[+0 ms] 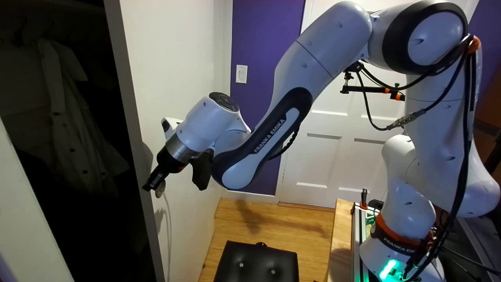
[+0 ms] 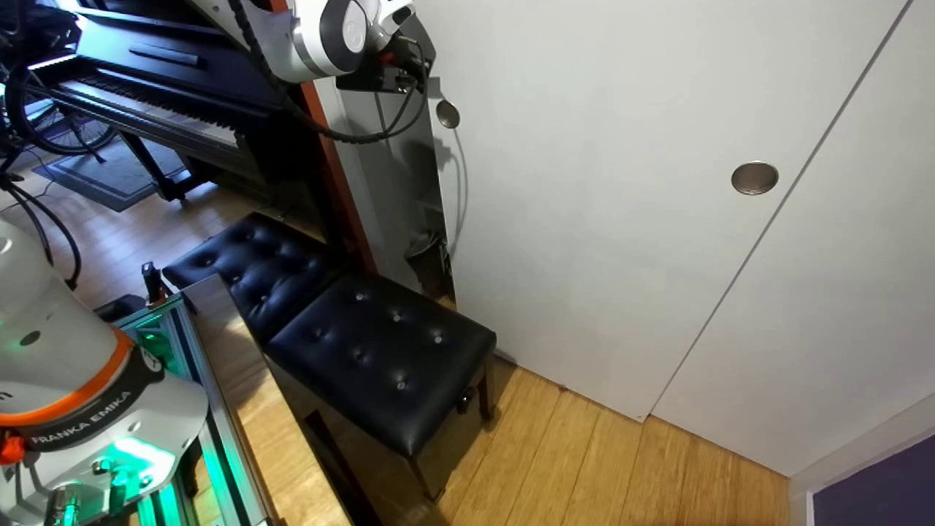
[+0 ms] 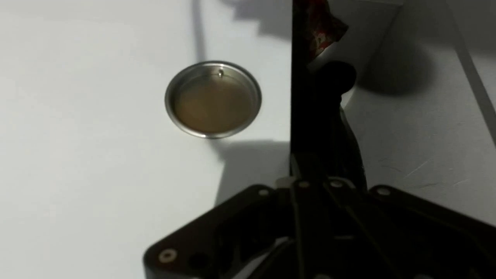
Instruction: Slide the closet door to the right
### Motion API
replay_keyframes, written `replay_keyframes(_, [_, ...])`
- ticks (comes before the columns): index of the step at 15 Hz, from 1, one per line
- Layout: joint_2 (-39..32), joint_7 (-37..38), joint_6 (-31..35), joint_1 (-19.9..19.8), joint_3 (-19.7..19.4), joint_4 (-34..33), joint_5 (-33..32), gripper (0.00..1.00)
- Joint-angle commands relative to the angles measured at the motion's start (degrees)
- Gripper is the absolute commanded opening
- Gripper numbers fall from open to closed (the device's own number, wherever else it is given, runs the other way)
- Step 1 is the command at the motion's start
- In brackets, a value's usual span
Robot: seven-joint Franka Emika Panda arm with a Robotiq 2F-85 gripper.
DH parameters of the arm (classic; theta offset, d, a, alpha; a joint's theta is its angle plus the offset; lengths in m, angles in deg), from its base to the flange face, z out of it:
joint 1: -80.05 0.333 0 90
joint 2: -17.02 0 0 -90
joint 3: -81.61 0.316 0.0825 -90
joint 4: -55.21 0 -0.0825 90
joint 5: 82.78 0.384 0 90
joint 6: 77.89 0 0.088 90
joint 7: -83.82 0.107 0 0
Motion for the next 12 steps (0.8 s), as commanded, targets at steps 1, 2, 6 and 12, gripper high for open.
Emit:
replay_keyframes(1, [-1.8, 1.8, 1.8, 4.5, -5.7, -1.2, -1.3, 0.00])
replay_keyframes(2, [-1.9, 2.1, 1.7, 6.1, -7.5, -1.3, -1.2, 0.00])
replay_keyframes(6, [-1.8, 4.9, 1.4, 11.8, -14.1, -0.9, -0.5, 0.00])
replay_keyframes(12, [-0.6, 10.1, 1.8, 14.3, -18.3, 0.8, 0.5, 0.00])
